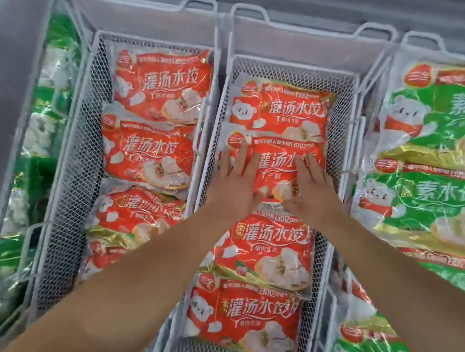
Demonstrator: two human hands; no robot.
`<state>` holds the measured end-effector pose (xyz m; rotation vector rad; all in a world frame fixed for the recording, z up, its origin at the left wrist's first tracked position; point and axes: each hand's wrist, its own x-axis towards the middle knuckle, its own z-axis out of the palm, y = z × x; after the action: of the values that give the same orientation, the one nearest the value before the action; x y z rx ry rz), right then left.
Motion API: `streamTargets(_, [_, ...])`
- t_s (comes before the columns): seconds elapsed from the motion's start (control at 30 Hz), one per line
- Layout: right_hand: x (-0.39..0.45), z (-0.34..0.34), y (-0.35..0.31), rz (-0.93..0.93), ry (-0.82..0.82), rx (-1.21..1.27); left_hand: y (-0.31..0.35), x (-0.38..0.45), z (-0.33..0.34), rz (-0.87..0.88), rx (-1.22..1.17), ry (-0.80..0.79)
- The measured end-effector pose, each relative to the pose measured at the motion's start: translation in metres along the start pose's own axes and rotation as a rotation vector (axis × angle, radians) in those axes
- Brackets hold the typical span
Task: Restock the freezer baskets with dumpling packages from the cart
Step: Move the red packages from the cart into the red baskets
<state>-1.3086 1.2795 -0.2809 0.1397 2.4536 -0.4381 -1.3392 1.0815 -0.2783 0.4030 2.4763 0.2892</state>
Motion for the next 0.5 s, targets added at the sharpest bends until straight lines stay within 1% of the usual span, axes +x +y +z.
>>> streamTargets(0.17, [-0.001,-0.013,-0.008,0.037,-0.039,-0.001,0.000,0.001,-0.012,-0.028,-0.013,-0.037])
streamTargets(0.23, [-0.012,-0.018,-0.012,0.047,-0.044,0.010,0.000,-0.004,-0.021,-0.029,-0.024,-0.025])
streamTargets(0.3, [-0.033,-0.025,-0.016,0.022,-0.010,0.019,0.002,-0.019,-0.031,-0.013,-0.002,0.021])
streamTargets(0.43, [-0.091,-0.038,-0.026,-0.034,0.057,0.000,0.008,-0.068,-0.051,0.004,0.068,0.040])
streamTargets(0.5, [-0.126,-0.041,-0.032,-0.032,0.070,-0.012,0.012,-0.100,-0.058,0.010,0.059,0.051])
